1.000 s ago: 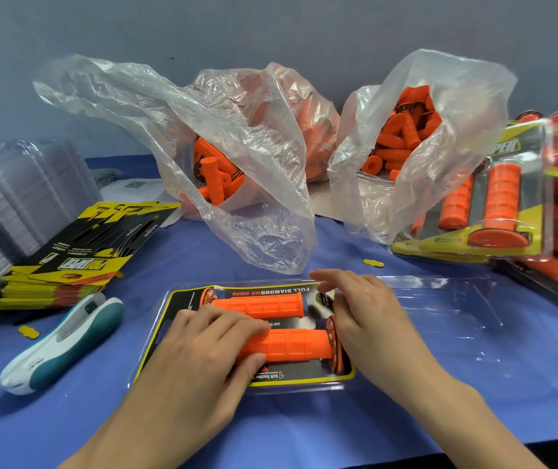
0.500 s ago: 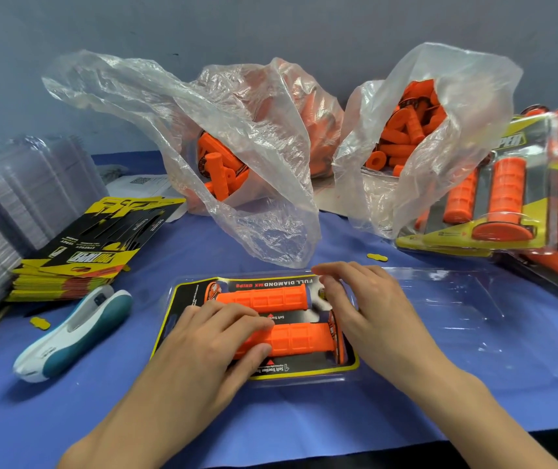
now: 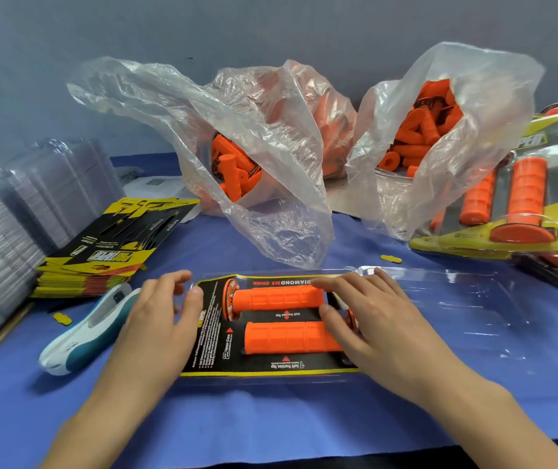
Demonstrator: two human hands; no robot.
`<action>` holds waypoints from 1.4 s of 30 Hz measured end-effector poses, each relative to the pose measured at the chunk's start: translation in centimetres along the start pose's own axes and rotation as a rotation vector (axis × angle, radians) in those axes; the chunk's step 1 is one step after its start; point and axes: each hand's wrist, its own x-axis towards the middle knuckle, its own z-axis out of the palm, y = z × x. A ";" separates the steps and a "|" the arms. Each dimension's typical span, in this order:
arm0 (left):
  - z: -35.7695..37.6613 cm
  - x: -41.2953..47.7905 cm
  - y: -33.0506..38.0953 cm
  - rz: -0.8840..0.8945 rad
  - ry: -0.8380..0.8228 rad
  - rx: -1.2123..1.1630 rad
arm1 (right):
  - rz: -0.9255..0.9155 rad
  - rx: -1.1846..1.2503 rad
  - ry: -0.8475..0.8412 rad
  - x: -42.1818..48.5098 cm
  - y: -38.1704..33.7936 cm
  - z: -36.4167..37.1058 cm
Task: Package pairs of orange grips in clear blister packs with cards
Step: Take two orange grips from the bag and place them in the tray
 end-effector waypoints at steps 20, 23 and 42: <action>1.8 0.5 -1.5 -0.180 -0.126 0.091 | -0.087 -0.003 0.333 -1.7 -0.7 -0.6; 1.7 0.5 -1.9 -0.152 -0.130 0.075 | 0.039 0.377 0.470 -5.2 -2.5 -0.3; 1.2 0.3 -2.3 -0.102 -0.108 0.057 | 0.864 1.349 0.854 -6.0 -4.6 2.9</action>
